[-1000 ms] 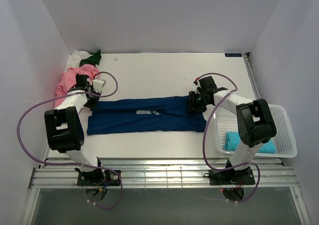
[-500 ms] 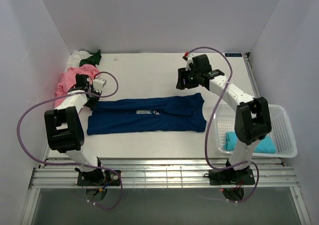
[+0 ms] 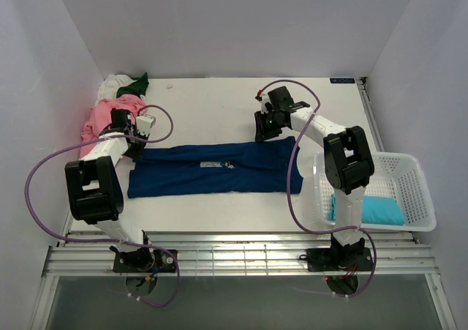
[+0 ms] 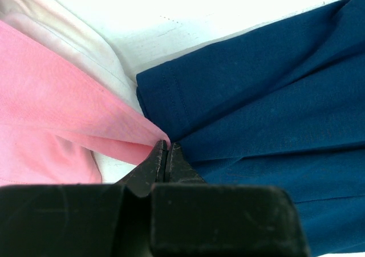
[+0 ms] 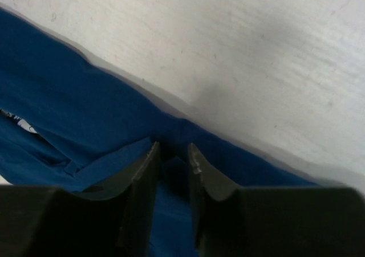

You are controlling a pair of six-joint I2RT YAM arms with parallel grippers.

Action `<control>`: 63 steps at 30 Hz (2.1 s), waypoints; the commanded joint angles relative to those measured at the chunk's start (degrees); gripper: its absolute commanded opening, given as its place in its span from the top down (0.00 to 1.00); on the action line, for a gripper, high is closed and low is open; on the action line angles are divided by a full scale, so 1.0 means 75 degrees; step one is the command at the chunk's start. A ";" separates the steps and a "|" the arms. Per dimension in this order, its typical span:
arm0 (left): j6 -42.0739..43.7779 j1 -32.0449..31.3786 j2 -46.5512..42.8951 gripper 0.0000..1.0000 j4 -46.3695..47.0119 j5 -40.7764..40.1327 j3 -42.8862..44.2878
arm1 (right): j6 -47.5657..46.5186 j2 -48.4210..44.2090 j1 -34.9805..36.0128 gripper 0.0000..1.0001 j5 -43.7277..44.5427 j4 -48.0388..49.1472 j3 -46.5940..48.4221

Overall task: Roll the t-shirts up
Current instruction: Fold the T-shirt at the center of the board.

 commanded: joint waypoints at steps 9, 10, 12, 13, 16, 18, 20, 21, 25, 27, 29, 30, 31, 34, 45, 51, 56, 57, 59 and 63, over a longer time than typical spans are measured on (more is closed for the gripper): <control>-0.0176 0.0014 0.0075 1.00 -0.0182 0.0089 0.0390 | 0.0380 -0.0937 0.0238 0.89 -0.0012 0.0326 -0.0831; -0.0188 0.0014 0.0075 1.00 -0.0171 0.0101 0.0402 | 0.0380 -0.1007 0.0273 0.89 0.0116 0.0303 -0.0877; -0.0188 0.0014 0.0098 1.00 -0.0182 0.0101 0.0402 | 0.0392 -0.1207 0.0343 0.92 0.0199 0.0337 -0.0913; -0.0176 0.0014 0.0099 1.00 -0.0183 0.0089 0.0391 | 0.0369 -0.1277 0.0367 0.92 0.0246 0.0338 -0.0971; -0.0129 0.0014 0.0122 1.00 -0.0183 0.0054 0.0402 | 0.0322 -0.1617 0.0531 0.92 0.0364 0.0314 -0.1217; -0.0141 0.0014 0.0134 1.00 -0.0171 0.0054 0.0391 | 0.0275 -0.1956 0.0683 0.92 0.0364 0.0314 -0.1650; -0.0164 0.0014 0.0134 1.00 -0.0182 0.0077 0.0402 | 0.0240 -0.2272 0.0777 0.92 0.0201 0.0291 -0.2140; -0.0188 0.0014 0.0134 1.00 -0.0171 0.0077 0.0402 | 0.0251 -0.2378 0.0847 0.92 0.0188 0.0279 -0.2294; -0.0176 0.0014 0.0180 1.00 -0.0136 0.0054 0.0437 | 0.0228 -0.2765 0.1012 0.92 -0.0034 0.0268 -0.2928; -0.0164 0.0014 0.0192 1.00 -0.0112 0.0042 0.0449 | 0.0123 -0.2894 0.1105 0.92 -0.0140 0.0233 -0.3185; -0.0118 0.0014 0.0192 1.00 -0.0124 0.0007 0.0472 | 0.0006 -0.2988 0.1164 0.92 -0.0234 0.0162 -0.3315; -0.0106 0.0014 0.0169 1.00 -0.0112 -0.0016 0.0461 | -0.0099 -0.3035 0.1211 0.89 -0.0246 0.0116 -0.3385; -0.0071 0.0025 0.0181 1.00 -0.0101 -0.0028 0.0449 | -0.0123 -0.3093 0.1223 0.88 -0.0304 0.0092 -0.3594; -0.0036 0.0014 0.0157 1.00 -0.0089 -0.0017 0.0426 | -0.0264 -0.3456 0.1270 0.77 -0.0515 0.0010 -0.4063; -0.0141 0.0025 0.0169 1.00 -0.0065 0.0054 0.0508 | -0.0208 -0.5555 0.1200 0.57 -0.0002 -0.0298 -0.4360; -0.0165 0.0014 0.0134 1.00 -0.0065 0.0101 0.0566 | 0.1444 -0.3928 0.0556 0.40 0.1852 -0.0658 -0.2497; -0.0165 0.0025 0.0087 1.00 -0.0065 0.0124 0.0531 | 0.1810 -0.3026 0.0368 0.37 0.2320 -0.1091 -0.1921; -0.0164 0.0014 0.0064 1.00 -0.0054 0.0159 0.0508 | 0.1845 -0.2954 0.0263 0.36 0.2297 -0.1115 -0.1932; -0.0211 0.0014 0.0075 1.00 -0.0054 0.0171 0.0496 | 0.1845 -0.2709 0.0018 0.36 0.2227 -0.1115 -0.1956; -0.0375 0.0014 0.0029 1.00 -0.0019 0.0264 0.0449 | 0.1623 -0.2426 -0.0171 0.37 0.2041 -0.1174 -0.2026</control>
